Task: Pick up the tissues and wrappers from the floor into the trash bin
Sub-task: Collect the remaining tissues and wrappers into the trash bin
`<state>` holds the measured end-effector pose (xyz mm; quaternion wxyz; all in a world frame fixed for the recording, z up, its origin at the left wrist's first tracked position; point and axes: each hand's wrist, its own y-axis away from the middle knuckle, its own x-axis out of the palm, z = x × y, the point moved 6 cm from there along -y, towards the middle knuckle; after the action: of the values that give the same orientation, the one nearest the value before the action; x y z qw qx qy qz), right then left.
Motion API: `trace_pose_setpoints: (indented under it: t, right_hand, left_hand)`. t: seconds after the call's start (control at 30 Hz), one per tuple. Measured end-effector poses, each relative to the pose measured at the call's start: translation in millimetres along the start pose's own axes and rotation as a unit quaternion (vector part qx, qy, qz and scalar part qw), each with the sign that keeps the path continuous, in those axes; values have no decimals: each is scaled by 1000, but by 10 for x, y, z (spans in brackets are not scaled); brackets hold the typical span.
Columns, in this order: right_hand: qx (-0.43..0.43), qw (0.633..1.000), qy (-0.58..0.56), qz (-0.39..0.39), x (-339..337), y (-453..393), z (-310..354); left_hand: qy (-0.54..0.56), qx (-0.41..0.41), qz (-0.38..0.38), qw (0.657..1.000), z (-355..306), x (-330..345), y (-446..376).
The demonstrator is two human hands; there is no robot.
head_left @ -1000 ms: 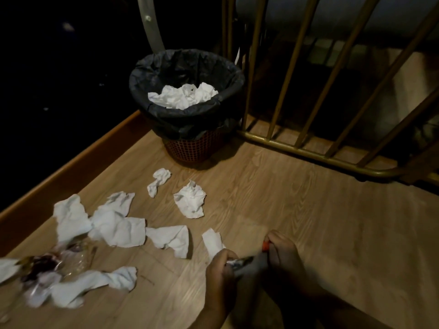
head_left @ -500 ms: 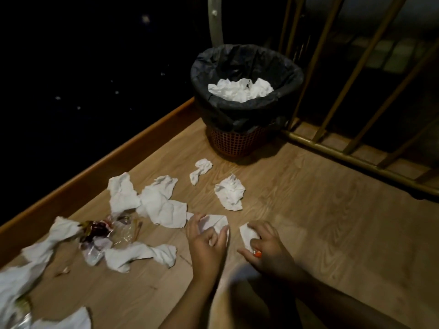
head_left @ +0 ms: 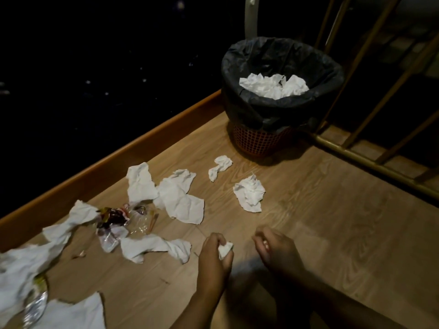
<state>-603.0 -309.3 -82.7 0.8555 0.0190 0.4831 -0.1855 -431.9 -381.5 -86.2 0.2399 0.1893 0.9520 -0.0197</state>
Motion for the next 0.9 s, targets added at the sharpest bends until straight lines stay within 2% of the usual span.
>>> trace_pose_setpoints:
  t: [0.07,0.2,0.27,0.33,0.43,0.53,0.6,0.8,0.9]
  right_hand:
    - [22,999,-39,-26,-37,-190,34]
    - [-3,992,-83,-93,-109,-599,207]
    - [17,991,-94,-96,-100,-731,271]
    - [25,995,-52,-83,-51,-831,289]
    - [53,998,9,-44,101,-956,211]
    - [72,997,26,21,257,-997,115]
    - [61,996,36,60,338,-954,74]
    - [12,999,28,24,273,-703,119]
    - [-74,997,29,10,245,-631,220]
  left_hand:
    - [28,-25,-37,999,-19,-112,-8]
    - [-8,18,-111,994,-172,-344,-152]
    - [-18,41,-130,991,-218,-437,-247]
    - [-29,72,-142,987,-249,-501,-345]
    - [-28,70,-132,988,-169,-519,-540]
    - [-157,28,-93,983,33,-461,-716]
    - [-197,-1,-55,979,150,-405,-746]
    - [-111,61,-36,991,183,-347,-443]
    - [-109,70,-35,991,184,-329,-323]
